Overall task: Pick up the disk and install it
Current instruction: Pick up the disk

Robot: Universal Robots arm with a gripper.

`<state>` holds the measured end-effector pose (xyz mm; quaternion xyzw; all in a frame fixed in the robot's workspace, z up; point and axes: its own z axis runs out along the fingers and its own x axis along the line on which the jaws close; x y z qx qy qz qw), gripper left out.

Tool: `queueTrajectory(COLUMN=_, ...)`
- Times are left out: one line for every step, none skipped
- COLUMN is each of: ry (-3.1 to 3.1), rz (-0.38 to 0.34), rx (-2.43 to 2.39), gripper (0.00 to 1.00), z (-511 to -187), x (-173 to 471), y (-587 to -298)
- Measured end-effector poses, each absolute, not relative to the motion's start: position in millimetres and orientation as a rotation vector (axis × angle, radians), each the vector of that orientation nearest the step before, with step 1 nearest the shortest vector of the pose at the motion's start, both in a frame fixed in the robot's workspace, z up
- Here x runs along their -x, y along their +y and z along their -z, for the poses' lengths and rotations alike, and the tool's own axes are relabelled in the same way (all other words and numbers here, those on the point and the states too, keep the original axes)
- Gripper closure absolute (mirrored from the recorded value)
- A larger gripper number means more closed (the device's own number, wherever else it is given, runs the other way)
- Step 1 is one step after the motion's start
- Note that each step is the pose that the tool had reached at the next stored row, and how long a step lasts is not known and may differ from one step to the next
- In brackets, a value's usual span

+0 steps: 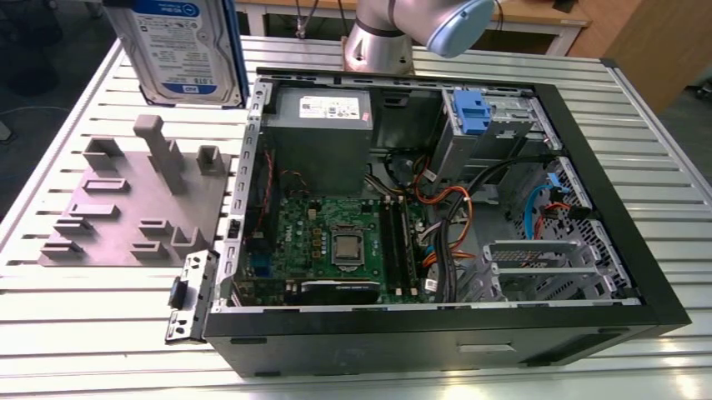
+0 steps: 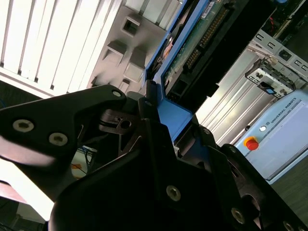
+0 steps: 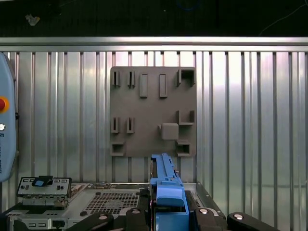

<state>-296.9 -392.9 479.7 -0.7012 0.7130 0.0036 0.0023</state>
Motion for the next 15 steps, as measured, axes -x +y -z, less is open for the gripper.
queueTrajectory(ry=2.237, rz=-0.011, rx=2.2, gripper=0.64, z=-479.7, x=295.9, y=-392.9)
queueTrajectory(ry=2.237, rz=-0.011, rx=2.2, gripper=0.64, z=-479.6, x=294.5, y=-392.9)
queueTrajectory(ry=2.237, rz=-0.011, rx=2.2, gripper=0.64, z=-479.7, x=292.8, y=-392.9)
queueTrajectory(ry=2.237, rz=-0.011, rx=2.2, gripper=0.64, z=-479.7, x=291.3, y=-392.9)
queueTrajectory(ry=2.237, rz=-0.011, rx=2.2, gripper=0.64, z=-479.7, x=290.5, y=-392.9)
queueTrajectory(ry=2.237, rz=-0.011, rx=2.2, gripper=0.64, z=-479.7, x=290.0, y=-392.9)
queueTrajectory(ry=2.237, rz=-0.011, rx=2.2, gripper=0.64, z=-479.7, x=289.6, y=-392.9)
queueTrajectory(ry=2.237, rz=-0.011, rx=2.2, gripper=0.64, z=-479.7, x=289.2, y=-393.0)
queueTrajectory(ry=2.237, rz=-0.011, rx=2.2, gripper=0.64, z=-479.7, x=288.9, y=-393.5)
queueTrajectory(ry=2.237, rz=-0.011, rx=2.2, gripper=0.64, z=-479.7, x=288.5, y=-394.1)
queueTrajectory(ry=2.237, rz=-0.011, rx=2.2, gripper=0.64, z=-479.7, x=288.2, y=-394.9)
queueTrajectory(ry=2.237, rz=-0.011, rx=2.2, gripper=0.64, z=-479.7, x=288.0, y=-395.8)
queueTrajectory(ry=2.237, rz=-0.011, rx=2.2, gripper=0.64, z=-479.7, x=287.8, y=-396.9)
queueTrajectory(ry=2.237, rz=-0.011, rx=2.2, gripper=0.64, z=-479.6, x=287.7, y=-398.1)
queueTrajectory(ry=2.237, rz=-0.011, rx=2.2, gripper=0.64, z=-479.6, x=287.6, y=-399.2)
